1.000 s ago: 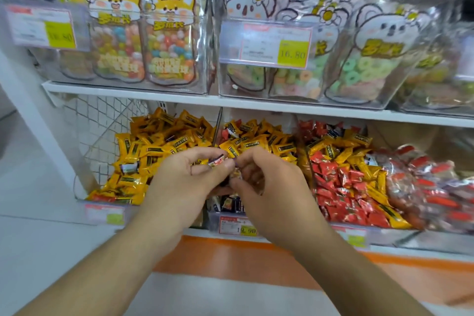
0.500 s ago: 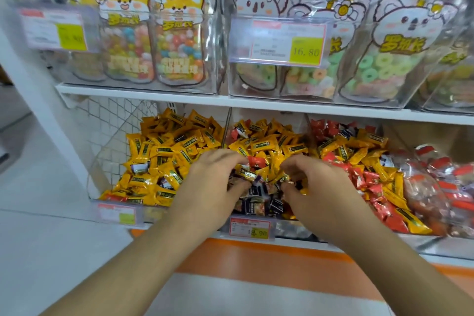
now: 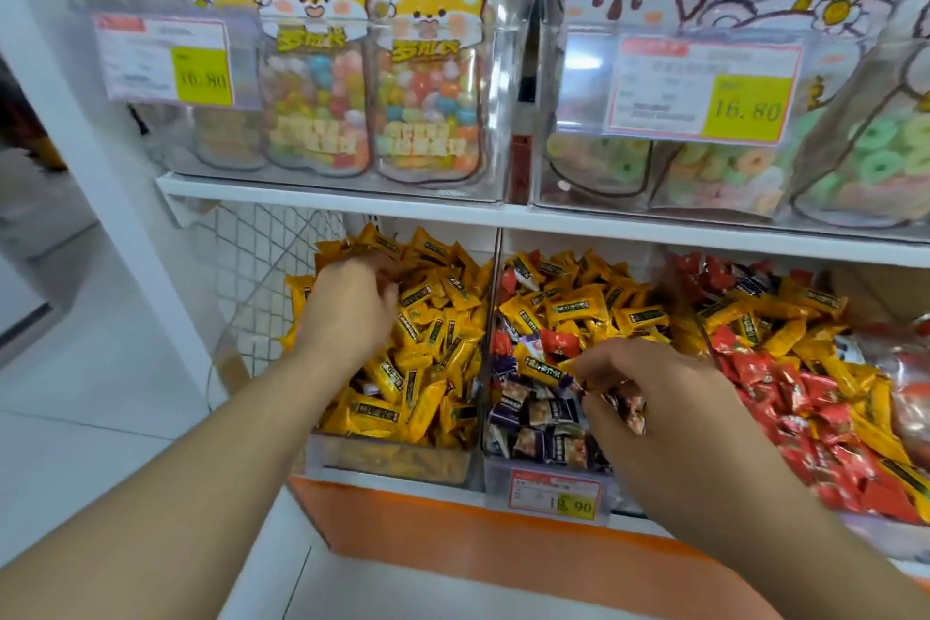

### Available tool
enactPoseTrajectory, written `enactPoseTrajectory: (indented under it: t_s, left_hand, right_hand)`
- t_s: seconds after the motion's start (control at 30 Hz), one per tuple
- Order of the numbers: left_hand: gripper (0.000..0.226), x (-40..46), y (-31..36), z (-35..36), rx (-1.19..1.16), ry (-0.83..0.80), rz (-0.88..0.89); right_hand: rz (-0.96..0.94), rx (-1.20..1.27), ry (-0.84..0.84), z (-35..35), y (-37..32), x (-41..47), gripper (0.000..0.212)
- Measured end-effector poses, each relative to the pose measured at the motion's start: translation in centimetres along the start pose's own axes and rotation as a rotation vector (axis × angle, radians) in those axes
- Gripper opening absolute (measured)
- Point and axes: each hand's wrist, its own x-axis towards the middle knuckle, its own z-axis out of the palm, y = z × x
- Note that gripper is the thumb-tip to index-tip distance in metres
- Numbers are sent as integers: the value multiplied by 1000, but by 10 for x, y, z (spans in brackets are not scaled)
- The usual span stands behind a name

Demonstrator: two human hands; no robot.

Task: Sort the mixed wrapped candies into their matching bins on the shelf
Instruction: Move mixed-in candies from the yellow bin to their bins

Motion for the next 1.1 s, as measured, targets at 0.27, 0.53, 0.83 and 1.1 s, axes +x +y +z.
enactPoseTrajectory:
  t_s: [0.27,0.53,0.83,1.1]
  left_hand:
    - [36,19,-24,19,124,-88,63]
    - [14,20,-22,13,-90,103,29]
    - [10,-43,38,-41,-681,-127,-154]
    - [11,-107,103,-46,-787,-369,-173]
  right_hand:
    - [-11,11,-39,8,-3,11,25]
    - [-12,16,-33,9,-3,10,25]
    - [-31,86,-18,5,-12,7,35]
    - [-107,36,128,-6,-14,-3,33]
